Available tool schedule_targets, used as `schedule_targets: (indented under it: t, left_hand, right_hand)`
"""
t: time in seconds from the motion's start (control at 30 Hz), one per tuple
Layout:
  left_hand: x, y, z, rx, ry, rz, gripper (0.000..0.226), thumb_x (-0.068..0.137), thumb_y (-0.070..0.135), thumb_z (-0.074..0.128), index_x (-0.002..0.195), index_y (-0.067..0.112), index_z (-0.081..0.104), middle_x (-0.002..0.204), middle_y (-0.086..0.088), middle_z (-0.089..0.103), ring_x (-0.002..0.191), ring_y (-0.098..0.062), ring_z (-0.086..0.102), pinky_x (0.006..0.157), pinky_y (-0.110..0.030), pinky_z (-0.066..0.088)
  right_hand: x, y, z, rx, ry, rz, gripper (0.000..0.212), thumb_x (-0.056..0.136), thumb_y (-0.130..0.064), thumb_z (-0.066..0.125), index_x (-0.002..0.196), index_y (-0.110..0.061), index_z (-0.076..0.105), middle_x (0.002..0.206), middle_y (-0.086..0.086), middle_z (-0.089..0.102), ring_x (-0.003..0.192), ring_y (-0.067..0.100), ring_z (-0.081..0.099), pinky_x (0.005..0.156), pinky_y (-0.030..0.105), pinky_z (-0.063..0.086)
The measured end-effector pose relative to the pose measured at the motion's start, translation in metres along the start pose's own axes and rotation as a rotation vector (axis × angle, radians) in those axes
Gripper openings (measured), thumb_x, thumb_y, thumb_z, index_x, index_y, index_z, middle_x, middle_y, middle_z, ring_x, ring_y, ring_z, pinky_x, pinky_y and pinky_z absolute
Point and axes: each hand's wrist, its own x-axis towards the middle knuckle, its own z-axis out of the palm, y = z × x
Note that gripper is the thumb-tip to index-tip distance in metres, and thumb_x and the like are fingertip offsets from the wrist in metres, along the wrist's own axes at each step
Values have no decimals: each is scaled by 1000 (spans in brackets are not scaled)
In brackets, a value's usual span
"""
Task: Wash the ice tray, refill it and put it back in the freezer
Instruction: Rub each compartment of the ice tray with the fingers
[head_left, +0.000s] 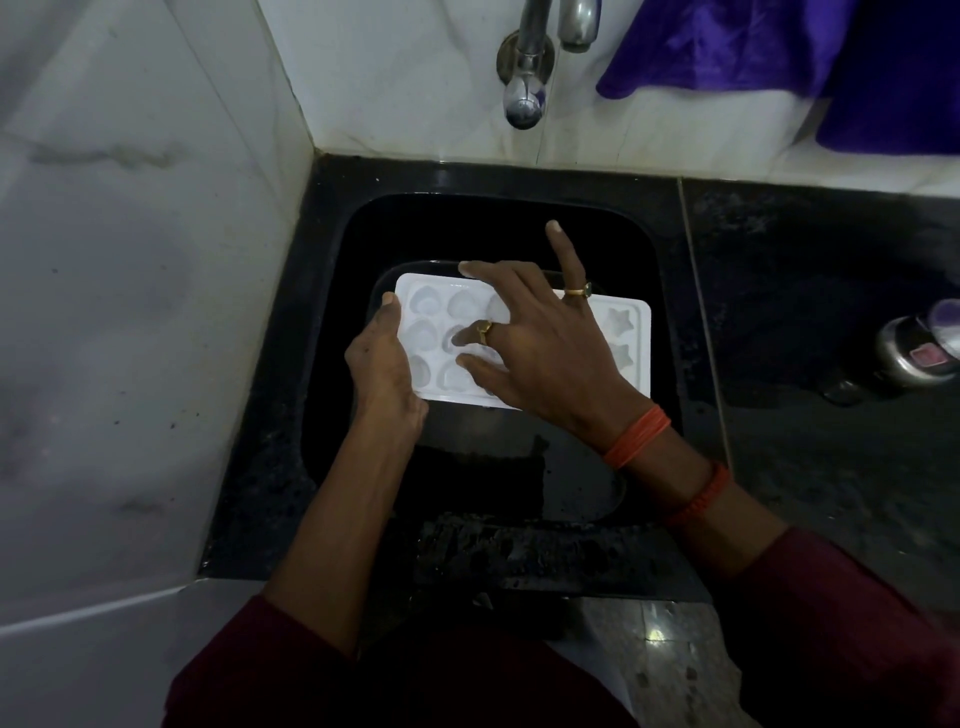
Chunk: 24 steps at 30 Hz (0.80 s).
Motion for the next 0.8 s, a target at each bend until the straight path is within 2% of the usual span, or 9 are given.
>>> schedule_targets:
  t: [0.07,0.2,0.37,0.53,0.63,0.7,0.8]
  left_hand:
    - [0,-1,0,-1,8,0,35,103,37,60,113,6,71,103,-13,76,73,-23,76,54,-31,59]
    - [4,-3,1,12,22,8,39,101,40,63,115,5,72,108,-17,77,91,-34,77,66,-40,64]
    - [1,-5,0,19,21,5,41,101,40,62,117,4,72,110,-18,77,95,-35,76,74,-45,65]
    - [2,-8,-2,29,20,6,42,100,41,62,117,4,72,108,-16,77,98,-36,76,72,-44,65]
    - [-1,-8,-2,40,15,7,40,101,41,62,114,5,73,108,-17,77,95,-35,76,82,-49,64]
    - [-3,-8,-2,37,20,5,36,101,40,62,109,7,73,107,-17,77,92,-33,76,79,-46,64]
    - [-5,-7,0,33,18,5,31,101,39,62,99,10,73,93,-11,78,76,-26,76,60,-35,63]
  right_hand:
    - [-2,-2,0,-8,-11,-2,21,90,-42,61,95,-32,79,140,5,58,131,22,51,122,58,4]
    - [-4,-6,5,-29,-63,-9,27,92,-35,52,99,-31,78,146,7,52,136,22,47,122,59,6]
    - [-4,-9,7,-47,-31,-39,22,88,-29,56,91,-27,78,143,7,55,131,23,51,122,58,6]
    - [-6,-11,9,-55,-28,-32,24,87,-28,55,89,-25,79,142,6,56,129,24,53,122,58,6]
    - [-7,-12,11,-73,-60,-36,26,86,-28,53,89,-26,79,143,8,55,130,27,52,122,59,6]
    - [-5,-12,9,-71,-56,-41,24,86,-28,55,87,-27,79,142,9,56,129,28,52,122,59,7]
    - [-2,-8,5,-40,-40,-31,19,84,-30,60,85,-29,79,141,8,57,130,28,52,121,60,10]
